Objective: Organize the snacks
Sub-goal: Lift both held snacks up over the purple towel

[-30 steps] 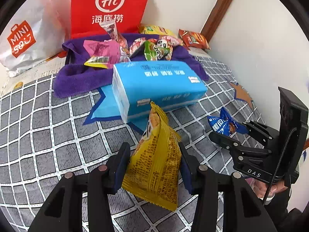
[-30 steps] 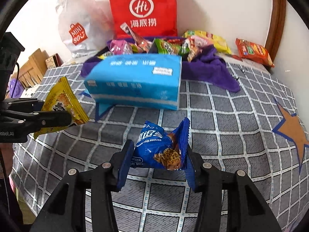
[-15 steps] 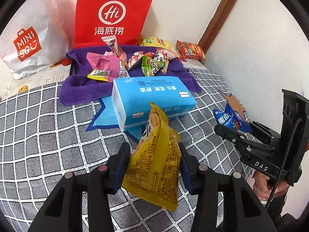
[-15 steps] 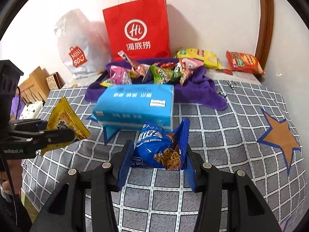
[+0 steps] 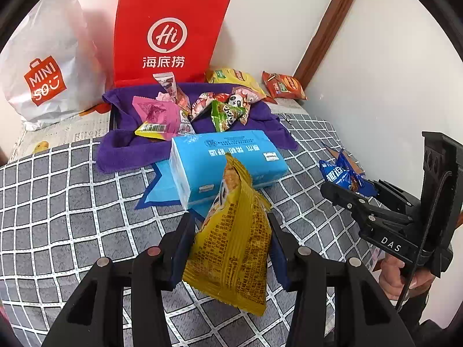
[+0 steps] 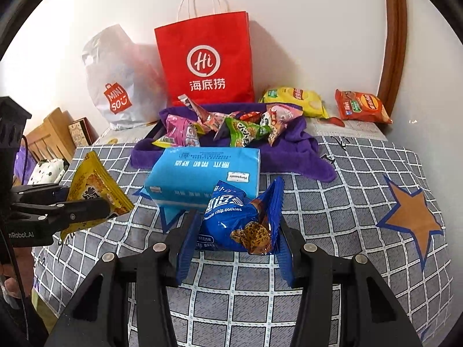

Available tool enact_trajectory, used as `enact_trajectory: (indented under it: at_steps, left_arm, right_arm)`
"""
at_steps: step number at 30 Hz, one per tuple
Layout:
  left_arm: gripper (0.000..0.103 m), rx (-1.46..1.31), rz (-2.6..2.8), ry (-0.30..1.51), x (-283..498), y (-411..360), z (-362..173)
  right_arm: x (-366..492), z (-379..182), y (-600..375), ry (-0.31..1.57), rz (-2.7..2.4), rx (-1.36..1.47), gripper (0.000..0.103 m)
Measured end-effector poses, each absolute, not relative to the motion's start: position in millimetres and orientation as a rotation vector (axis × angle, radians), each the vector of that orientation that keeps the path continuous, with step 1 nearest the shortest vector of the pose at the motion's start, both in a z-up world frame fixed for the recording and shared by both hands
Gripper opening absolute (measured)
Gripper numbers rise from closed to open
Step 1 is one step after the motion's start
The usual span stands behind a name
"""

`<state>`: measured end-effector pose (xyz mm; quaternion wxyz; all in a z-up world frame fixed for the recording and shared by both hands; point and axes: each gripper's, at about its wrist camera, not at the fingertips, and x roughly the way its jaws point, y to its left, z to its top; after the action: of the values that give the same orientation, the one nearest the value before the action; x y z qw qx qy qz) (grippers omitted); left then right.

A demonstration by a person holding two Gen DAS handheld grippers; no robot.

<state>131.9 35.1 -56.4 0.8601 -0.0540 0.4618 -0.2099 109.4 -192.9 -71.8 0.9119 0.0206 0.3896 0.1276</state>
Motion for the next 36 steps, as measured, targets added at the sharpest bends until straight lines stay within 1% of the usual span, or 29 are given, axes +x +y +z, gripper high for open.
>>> enact_trajectory:
  at_steps: [18,36]
  left_arm:
    - [0.046,-0.176,-0.417,0.938,154,57,-35]
    - [0.046,-0.189,-0.383,0.918,197,63,-12]
  right_arm:
    - [133,-46,-193,0.768,0.235,0.06,0.049]
    - [181,-29,-178,0.762,0.258,0.062,0.049]
